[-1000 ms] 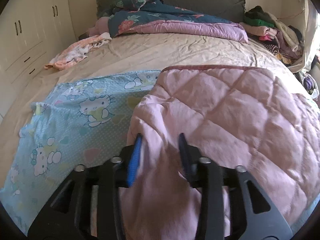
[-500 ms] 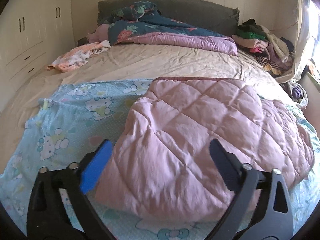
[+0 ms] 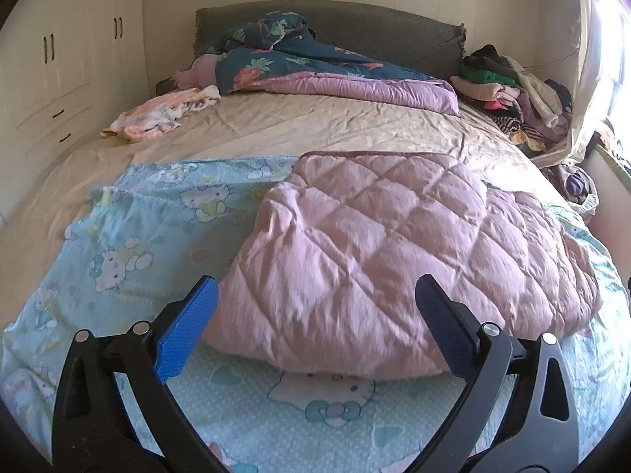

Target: Fold large clothes

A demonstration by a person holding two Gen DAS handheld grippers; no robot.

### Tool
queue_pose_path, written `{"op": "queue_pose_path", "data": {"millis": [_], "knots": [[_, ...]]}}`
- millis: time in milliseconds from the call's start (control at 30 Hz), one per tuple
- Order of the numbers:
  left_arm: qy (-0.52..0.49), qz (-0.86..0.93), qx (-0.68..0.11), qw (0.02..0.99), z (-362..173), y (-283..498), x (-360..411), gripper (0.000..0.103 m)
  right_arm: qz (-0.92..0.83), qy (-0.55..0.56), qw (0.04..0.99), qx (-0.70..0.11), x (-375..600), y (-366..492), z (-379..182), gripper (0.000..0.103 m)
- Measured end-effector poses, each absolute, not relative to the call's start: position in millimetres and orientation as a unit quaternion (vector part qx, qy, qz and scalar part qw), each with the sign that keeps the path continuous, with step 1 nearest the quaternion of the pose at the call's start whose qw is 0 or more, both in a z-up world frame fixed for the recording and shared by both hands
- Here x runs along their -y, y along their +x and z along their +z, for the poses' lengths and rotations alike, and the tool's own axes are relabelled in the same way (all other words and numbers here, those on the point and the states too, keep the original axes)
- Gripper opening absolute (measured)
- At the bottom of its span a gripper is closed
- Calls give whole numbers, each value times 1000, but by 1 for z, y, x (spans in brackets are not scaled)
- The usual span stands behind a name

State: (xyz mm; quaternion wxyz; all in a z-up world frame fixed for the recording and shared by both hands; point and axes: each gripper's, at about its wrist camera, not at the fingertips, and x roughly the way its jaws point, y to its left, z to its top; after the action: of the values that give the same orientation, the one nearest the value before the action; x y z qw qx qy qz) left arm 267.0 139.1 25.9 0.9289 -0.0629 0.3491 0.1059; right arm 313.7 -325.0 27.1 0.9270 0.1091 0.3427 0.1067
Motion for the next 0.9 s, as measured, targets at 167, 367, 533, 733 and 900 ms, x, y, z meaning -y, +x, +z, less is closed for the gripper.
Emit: {"op": "queue_pose_path", "data": {"millis": [167,367,533,733,900], "knots": [[-69,108,-356,926,18,254,-139,93,101,117,924,-351,326,305,23,99],[-70,108,-367,921,7,243,-135,93,94,125,919,-361,328,297,15,99],[-76,106,-373,919,-1,238,-133,93,89,122,916,-371,326,292,8,99],[-105,97,-391,909,-17,235,-135,93,76,143,908,-387,328,290,-7,99],[-158,84,-411,894,-34,237,-142,93,60,165,898,-404,330,294,-22,99]]}}
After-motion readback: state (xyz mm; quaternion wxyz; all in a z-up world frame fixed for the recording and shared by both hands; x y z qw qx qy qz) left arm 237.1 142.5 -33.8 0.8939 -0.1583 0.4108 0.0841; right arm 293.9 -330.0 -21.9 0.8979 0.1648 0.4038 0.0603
